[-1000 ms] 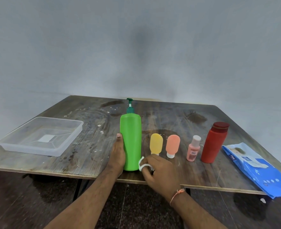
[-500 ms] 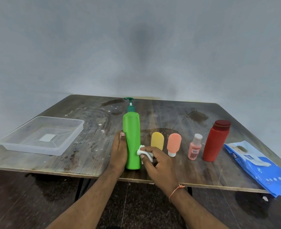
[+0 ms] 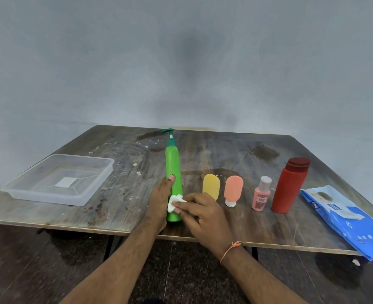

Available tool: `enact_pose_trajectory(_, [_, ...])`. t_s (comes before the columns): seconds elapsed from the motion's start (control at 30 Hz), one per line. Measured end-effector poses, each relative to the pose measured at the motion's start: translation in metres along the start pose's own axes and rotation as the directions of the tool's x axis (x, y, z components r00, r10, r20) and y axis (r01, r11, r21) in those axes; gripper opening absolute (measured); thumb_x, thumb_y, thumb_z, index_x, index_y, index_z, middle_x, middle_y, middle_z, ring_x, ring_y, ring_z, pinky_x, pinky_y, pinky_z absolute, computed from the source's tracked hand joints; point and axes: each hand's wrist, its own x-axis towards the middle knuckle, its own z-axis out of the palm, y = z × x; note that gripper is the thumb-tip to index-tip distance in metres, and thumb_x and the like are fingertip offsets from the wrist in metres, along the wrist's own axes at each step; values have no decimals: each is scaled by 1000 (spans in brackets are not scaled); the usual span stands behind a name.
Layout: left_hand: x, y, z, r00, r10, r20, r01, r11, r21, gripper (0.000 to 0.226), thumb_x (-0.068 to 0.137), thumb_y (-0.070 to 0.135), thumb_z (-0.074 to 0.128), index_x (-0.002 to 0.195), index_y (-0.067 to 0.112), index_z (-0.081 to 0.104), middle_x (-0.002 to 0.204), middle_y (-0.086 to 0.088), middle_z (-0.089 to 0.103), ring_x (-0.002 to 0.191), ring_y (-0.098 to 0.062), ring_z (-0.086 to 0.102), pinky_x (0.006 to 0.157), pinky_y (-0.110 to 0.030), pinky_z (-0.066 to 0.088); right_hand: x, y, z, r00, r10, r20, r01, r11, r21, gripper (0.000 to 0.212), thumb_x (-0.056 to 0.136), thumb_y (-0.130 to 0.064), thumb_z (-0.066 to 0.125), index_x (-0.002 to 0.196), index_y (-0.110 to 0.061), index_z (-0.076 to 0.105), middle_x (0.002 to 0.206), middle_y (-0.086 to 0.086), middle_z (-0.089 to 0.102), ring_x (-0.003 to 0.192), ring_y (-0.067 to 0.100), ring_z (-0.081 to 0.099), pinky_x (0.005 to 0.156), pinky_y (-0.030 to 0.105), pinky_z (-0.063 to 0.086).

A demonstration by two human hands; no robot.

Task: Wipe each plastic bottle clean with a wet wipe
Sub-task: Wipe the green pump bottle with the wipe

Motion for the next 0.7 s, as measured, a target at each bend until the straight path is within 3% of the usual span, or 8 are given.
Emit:
enact_pose_trajectory(0.13, [-3, 0, -1, 994, -74, 81, 83, 989, -121, 75, 92, 66, 54, 126, 1, 71, 113, -27, 72, 96, -36, 72, 86, -43, 59, 16, -1, 3, 980, 191, -62, -192, 981, -20, 32, 98, -38, 74, 130, -30, 72, 122, -17, 74, 107, 6, 66, 93, 33, 56])
enact_pose_trajectory(0.23, [-2, 1, -2, 988, -90, 127, 108, 983, -149, 75, 97, 66, 43, 129, 3, 71, 104, -21, 69, 88, -29, 70, 80, -39, 59, 7, 5, 6, 994, 107, -33, -109, 991, -82, 28, 98, -30, 75, 126, -24, 76, 119, -9, 73, 108, 10, 66, 91, 38, 58])
enact_pose_trajectory(0.37, [-2, 4, 1, 989, -100, 105, 115, 983, -144, 72, 93, 66, 50, 118, 2, 72, 96, -18, 71, 78, -25, 69, 66, -33, 60, 7, 8, 0, 1000, -26, -8, 25, 993, -117, 22, 98, -25, 77, 120, -25, 81, 112, -7, 70, 101, 17, 63, 89, 30, 53])
enact_pose_trajectory(0.47, [-5, 5, 4, 992, -88, 93, 98, 989, -107, 69, 102, 61, 39, 115, 1, 71, 101, -20, 76, 86, -27, 75, 73, -35, 64, 24, 3, -1, 998, -51, -31, 46, 986, -158, 20, 98, -28, 78, 117, -27, 82, 105, -5, 68, 96, 17, 59, 86, 25, 48])
enact_pose_trajectory(0.6, [-6, 6, 5, 993, -95, 66, 101, 991, -85, 74, 105, 62, 28, 126, 3, 69, 120, -22, 75, 106, -30, 75, 84, -37, 63, 43, -3, 2, 994, -57, -92, 37, 977, -210, 20, 100, -25, 75, 119, -26, 82, 103, -3, 66, 95, 19, 60, 83, 29, 49])
enact_pose_trajectory(0.7, [-5, 7, 1, 989, -132, 71, 140, 983, -116, 73, 106, 62, 30, 122, 5, 72, 117, -22, 76, 101, -30, 76, 82, -39, 64, 35, 1, 1, 997, -75, -32, 67, 976, -209, 23, 100, -21, 74, 122, -27, 81, 108, -3, 66, 98, 20, 58, 85, 34, 51])
